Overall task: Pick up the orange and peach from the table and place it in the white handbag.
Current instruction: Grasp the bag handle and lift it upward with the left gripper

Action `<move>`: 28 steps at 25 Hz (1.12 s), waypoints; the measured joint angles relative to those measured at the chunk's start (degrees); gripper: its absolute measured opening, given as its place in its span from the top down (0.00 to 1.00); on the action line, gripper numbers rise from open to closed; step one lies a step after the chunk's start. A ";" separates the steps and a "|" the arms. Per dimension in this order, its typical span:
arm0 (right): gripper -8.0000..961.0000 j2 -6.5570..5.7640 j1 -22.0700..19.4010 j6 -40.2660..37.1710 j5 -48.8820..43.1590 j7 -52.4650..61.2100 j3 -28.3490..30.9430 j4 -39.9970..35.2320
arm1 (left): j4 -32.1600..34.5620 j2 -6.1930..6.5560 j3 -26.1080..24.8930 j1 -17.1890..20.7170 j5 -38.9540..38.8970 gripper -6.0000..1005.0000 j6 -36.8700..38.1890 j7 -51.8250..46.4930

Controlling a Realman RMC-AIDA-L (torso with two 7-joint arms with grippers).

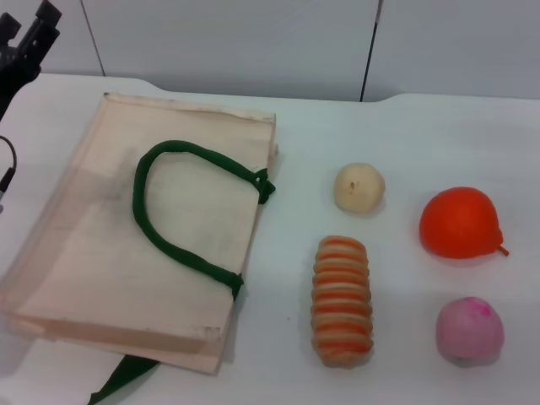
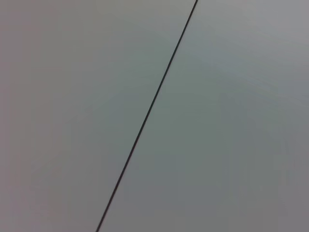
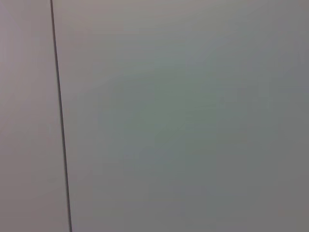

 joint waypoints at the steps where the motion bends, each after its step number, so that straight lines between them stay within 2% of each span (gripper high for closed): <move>1: 0.20 0.00 0.06 0.17 0.00 0.01 -0.10 0.02 | 0.00 0.00 0.00 -0.03 0.48 0.14 0.15 -0.65; 6: 0.21 -0.22 0.24 0.32 -0.10 4.81 -3.58 -1.57 | 1.62 0.90 0.00 -2.13 7.92 0.14 4.70 -8.71; 11: 0.20 -0.34 0.96 -0.23 -0.10 11.97 -9.24 -6.30 | 7.63 1.00 0.00 -4.18 18.27 0.14 7.30 -22.49; 14: 0.20 -0.35 1.15 -0.31 -0.09 13.20 -11.36 -7.79 | 12.13 0.98 0.00 -5.21 25.26 0.14 6.95 -31.57; 21: 0.20 -0.44 1.35 -0.36 -0.08 13.27 -11.75 -8.53 | 23.73 0.42 0.00 -8.00 43.01 0.14 4.10 -56.13; 24: 0.20 -0.44 1.37 -0.37 -0.09 13.27 -11.78 -8.55 | 27.26 0.35 0.01 -9.06 46.82 0.14 1.36 -61.62; 28: 0.20 -0.44 1.51 -0.03 -0.08 13.30 -11.80 -8.58 | 29.34 0.32 0.00 -9.29 48.16 0.14 0.15 -64.55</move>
